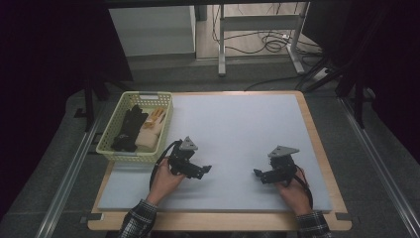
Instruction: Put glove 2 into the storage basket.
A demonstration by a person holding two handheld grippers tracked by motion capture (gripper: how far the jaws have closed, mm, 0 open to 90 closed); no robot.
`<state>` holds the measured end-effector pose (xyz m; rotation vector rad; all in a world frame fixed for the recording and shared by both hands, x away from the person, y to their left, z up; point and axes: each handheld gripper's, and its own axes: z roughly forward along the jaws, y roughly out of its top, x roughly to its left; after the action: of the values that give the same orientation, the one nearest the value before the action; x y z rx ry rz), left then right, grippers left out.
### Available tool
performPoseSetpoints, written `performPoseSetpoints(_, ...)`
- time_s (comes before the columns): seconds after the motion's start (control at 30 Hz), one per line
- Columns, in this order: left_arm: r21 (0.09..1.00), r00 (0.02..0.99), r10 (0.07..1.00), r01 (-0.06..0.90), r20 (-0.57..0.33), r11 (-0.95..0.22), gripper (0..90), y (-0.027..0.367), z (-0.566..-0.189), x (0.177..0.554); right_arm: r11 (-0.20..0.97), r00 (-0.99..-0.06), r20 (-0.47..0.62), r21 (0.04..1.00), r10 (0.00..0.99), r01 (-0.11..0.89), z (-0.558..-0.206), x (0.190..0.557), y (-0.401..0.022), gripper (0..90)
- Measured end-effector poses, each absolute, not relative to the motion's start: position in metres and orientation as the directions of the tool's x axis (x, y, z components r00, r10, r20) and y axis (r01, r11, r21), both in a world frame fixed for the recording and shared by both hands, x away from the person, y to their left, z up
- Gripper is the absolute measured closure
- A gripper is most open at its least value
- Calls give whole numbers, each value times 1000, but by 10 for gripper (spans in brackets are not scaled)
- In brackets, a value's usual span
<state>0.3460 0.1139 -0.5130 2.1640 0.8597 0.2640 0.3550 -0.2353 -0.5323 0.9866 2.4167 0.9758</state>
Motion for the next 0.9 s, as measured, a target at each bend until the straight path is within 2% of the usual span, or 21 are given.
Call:
performPoseSetpoints(0.7, 688, 747, 658, 526, -93, -500, 15, 119, -543, 341, 521, -695, -63, 711, 717, 472, -532, 355, -235, 83)
performPoseSetpoints(0.9, 695, 749, 659, 506, -61, -511, 13, 117, -546, 338, 521, -694, -65, 712, 717, 471, -532, 355, -235, 83)
